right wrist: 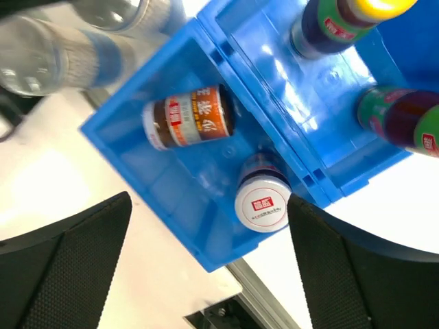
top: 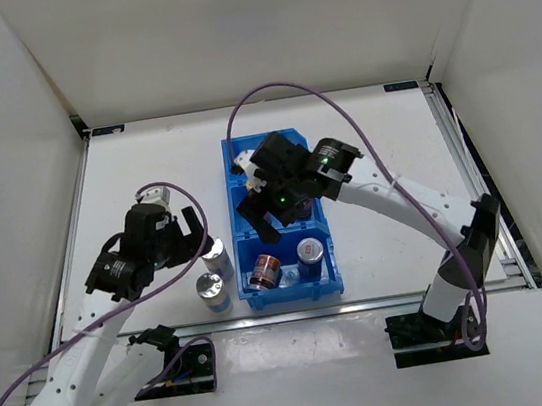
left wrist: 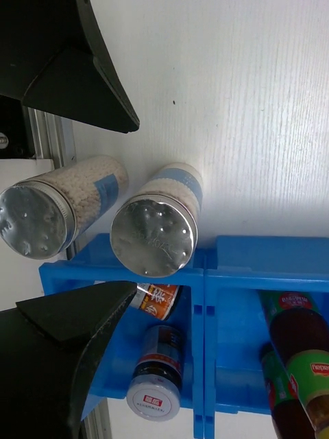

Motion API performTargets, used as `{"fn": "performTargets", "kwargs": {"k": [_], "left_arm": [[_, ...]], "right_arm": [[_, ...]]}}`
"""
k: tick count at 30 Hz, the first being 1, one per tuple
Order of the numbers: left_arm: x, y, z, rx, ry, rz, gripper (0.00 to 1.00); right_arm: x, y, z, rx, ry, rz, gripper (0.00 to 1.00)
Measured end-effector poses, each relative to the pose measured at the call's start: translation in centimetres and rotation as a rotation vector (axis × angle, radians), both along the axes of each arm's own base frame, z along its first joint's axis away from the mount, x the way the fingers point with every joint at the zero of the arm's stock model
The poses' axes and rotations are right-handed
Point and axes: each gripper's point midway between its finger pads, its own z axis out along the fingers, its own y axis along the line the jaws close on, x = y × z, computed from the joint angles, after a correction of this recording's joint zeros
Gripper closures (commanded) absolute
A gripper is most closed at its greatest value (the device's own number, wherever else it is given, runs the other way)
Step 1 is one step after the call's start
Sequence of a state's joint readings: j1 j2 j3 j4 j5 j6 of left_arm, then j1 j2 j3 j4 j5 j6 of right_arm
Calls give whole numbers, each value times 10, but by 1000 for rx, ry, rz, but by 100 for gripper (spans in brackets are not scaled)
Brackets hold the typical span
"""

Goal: Organize the condiment bottles

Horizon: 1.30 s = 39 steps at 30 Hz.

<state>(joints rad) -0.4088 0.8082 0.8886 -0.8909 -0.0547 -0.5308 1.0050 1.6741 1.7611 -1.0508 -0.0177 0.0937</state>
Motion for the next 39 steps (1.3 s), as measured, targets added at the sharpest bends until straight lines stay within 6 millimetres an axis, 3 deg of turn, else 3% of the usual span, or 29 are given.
{"fn": "performTargets", "kwargs": {"k": [2,4,13,18,22,28,35,39], "left_arm": [[1,-1,-3,4,12,-5,0],[1,-1,-3,6,13,-4,0],[3,9,4,28,-35,33,0],[3,15,9,47,-19,69,0],[6,24,28,64,-49,123,0],[11,36,62,74,-145,177,0],[-3,44,64,93,-180,158,0],[-13,35,67,85,-206,40,0]], "right_arm": [[-2,1,9,47,19,19,8],[-7,3,7,60,65,47,8],[-29,17,-48,-64,256,129,11],[-30,40,-49,-87,310,121,18],[-33,50,-47,-104,349,64,17],[-43,48,-45,-136,414,-59,12],[-70,19,-74,-189,325,-42,4],[-63,10,-55,-149,175,-35,0]]}}
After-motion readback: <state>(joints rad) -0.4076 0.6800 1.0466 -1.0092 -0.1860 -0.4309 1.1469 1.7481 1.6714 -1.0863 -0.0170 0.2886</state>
